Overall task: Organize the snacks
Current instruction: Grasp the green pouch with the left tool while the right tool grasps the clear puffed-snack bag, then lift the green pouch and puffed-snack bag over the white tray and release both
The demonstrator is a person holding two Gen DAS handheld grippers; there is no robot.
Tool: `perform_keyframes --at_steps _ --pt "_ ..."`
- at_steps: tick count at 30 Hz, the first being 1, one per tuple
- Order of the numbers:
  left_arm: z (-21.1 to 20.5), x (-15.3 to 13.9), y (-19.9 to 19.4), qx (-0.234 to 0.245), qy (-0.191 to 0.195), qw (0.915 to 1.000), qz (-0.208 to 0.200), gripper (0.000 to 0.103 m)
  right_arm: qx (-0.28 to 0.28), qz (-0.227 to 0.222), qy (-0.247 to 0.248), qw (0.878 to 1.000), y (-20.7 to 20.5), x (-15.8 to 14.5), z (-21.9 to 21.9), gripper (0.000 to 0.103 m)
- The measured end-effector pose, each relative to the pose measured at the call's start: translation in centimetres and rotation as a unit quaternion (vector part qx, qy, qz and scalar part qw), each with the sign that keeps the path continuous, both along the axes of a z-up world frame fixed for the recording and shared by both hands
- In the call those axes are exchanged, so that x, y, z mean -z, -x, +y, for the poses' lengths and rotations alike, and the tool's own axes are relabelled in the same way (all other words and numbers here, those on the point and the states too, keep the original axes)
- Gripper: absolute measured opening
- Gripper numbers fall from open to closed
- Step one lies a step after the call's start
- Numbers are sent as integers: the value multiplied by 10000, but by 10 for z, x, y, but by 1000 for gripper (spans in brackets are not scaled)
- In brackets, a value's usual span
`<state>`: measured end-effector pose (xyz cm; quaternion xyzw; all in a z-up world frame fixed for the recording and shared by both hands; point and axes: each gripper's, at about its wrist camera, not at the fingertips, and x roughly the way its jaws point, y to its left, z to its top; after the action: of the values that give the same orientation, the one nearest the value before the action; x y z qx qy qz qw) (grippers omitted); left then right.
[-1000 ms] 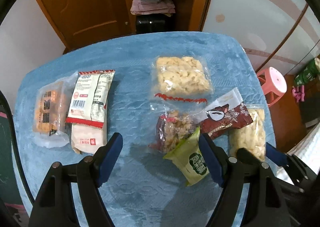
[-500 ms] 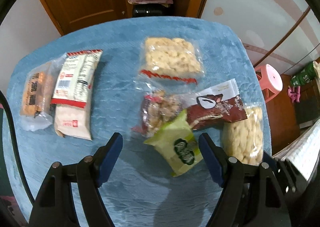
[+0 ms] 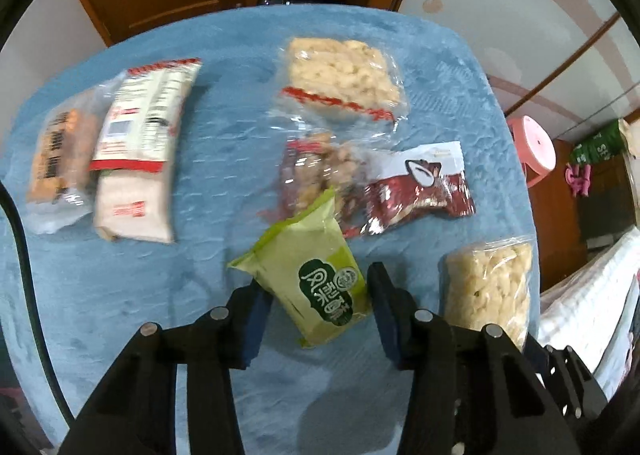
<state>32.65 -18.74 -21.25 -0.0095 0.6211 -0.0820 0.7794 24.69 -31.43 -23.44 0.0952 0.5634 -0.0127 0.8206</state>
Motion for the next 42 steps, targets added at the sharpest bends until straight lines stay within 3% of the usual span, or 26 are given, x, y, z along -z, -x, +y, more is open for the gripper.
perform_keyframes --at_steps 6,15,19,24,29,32,38,42 --pt "39 -66 40 425 4 9982 -431 45 -126 -376 -92 9992 36 -38 15 62" --pt "103 -170 122 748 78 9896 -1228 46 -431 -1322 -67 9903 111 -144 49 62" --pt "129 -212 163 797 79 9826 -1677 46 -611 -1772 -153 9822 148 -186 71 62" --pt "148 -250 218 993 -14 9687 -2274 46 -882 -2097 -308 9733 186 -213 98 62" --pt "160 -251 263 1043 -24 9610 -2562 46 -1176 -2243 -400 9666 226 -213 125 62" --pt "167 -235 286 961 -43 9577 -2711 46 -1185 -2247 -367 9665 246 -202 139 62" --pt "175 -198 313 661 111 9637 -2583 46 -922 -2214 -353 9702 269 -172 153 63" --pt "174 -175 313 456 8 9666 -2521 46 -743 -2095 -236 9747 278 -153 159 63"
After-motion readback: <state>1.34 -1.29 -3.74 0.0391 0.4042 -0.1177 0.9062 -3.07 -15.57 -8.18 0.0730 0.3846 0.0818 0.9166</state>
